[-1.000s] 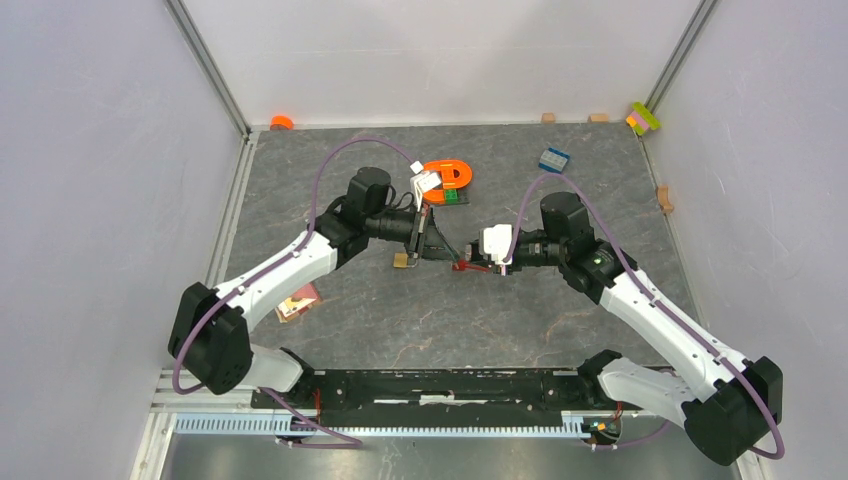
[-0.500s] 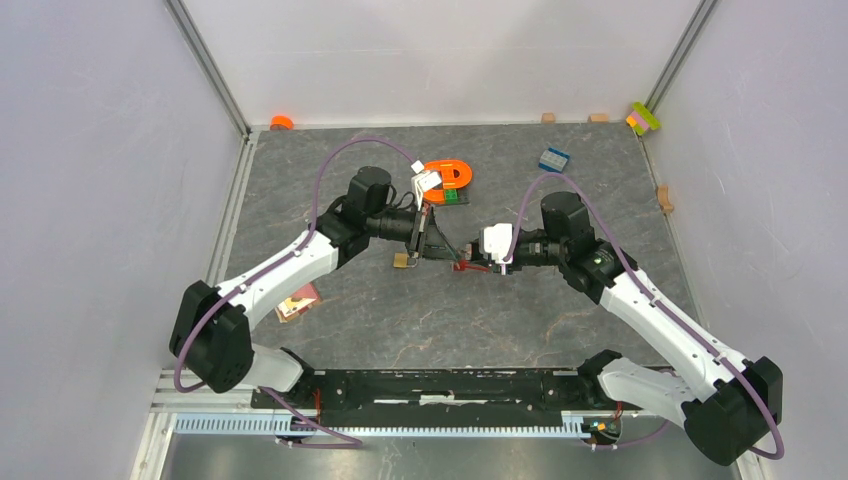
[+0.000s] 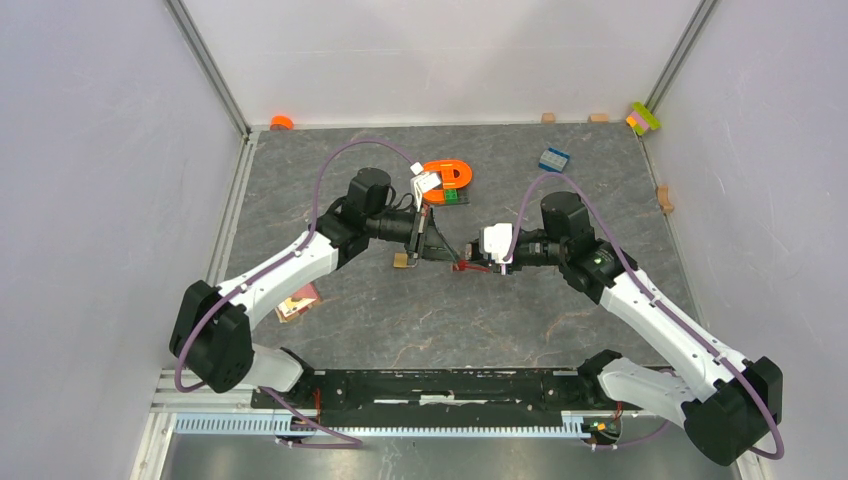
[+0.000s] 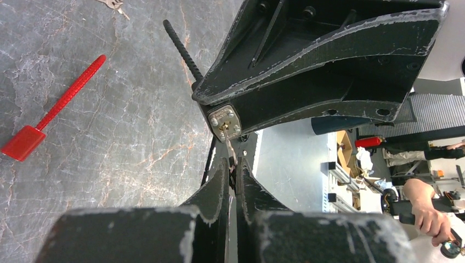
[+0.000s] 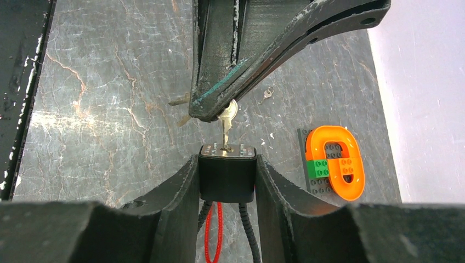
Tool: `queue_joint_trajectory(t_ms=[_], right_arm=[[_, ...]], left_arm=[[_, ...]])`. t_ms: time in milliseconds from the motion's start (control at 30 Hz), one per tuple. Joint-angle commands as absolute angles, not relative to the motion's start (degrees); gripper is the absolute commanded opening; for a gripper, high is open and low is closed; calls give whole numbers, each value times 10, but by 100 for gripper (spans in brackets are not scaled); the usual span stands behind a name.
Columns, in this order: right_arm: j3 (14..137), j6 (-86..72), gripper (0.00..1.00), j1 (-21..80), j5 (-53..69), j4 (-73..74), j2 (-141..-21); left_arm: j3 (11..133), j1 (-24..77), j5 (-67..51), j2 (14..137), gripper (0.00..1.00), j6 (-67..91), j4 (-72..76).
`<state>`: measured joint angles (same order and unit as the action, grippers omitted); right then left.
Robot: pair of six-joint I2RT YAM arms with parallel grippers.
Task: Unlock with the key
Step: Unlock the lock.
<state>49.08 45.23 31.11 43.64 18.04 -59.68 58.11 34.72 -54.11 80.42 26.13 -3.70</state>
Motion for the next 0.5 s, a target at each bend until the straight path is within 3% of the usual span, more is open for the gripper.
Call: queue_joint_trajectory(t_ms=[0, 467], right_arm=[[523, 446, 0, 310, 442, 158, -593], [521, 442, 0, 310, 447, 154, -603]], left_arm=[[578, 343, -552, 800, 2, 271, -22], [577, 344, -570, 804, 2, 303, 17]])
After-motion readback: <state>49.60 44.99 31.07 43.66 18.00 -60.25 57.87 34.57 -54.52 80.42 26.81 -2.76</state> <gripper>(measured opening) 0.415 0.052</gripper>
